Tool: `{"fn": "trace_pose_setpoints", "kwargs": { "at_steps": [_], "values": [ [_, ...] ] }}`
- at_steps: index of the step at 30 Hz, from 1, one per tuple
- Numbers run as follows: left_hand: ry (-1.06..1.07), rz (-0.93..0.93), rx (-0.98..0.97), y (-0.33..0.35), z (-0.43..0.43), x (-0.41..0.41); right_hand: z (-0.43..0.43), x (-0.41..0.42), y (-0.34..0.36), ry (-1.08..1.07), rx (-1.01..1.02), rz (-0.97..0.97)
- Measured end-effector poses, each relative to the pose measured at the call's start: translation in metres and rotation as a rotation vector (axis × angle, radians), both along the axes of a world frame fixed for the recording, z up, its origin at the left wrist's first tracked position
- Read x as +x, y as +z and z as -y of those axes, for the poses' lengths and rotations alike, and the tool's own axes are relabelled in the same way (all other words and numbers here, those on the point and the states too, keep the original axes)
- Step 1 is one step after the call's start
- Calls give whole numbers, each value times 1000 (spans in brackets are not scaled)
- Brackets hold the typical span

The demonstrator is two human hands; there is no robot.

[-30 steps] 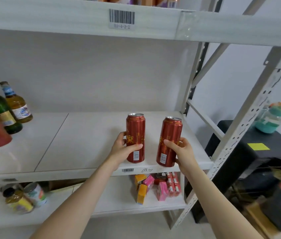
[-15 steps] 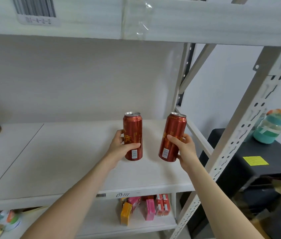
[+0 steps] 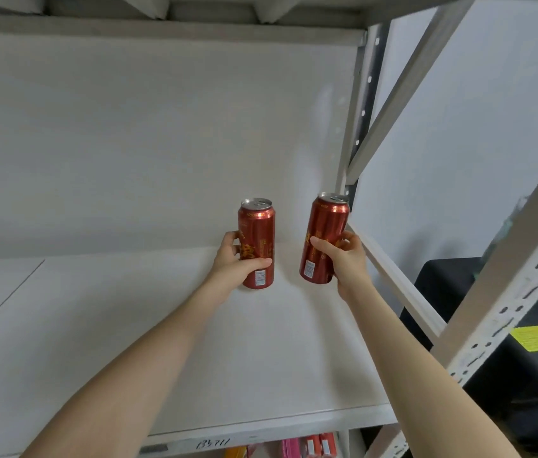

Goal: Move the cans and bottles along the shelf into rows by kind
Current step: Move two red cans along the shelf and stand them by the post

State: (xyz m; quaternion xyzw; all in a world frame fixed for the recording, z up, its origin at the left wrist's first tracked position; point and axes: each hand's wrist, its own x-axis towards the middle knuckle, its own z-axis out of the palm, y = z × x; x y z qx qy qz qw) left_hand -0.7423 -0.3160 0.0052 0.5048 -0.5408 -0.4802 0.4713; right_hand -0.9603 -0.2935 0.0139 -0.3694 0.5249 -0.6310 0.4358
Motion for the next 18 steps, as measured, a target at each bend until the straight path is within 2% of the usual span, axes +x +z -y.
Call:
{"fn": "trace_pose_setpoints", "kwargs": {
  "at_steps": [18],
  "values": [
    [-20,3,-54,-46,44,-8,87,-12,-49,17,-36,-70]
  ]
}}
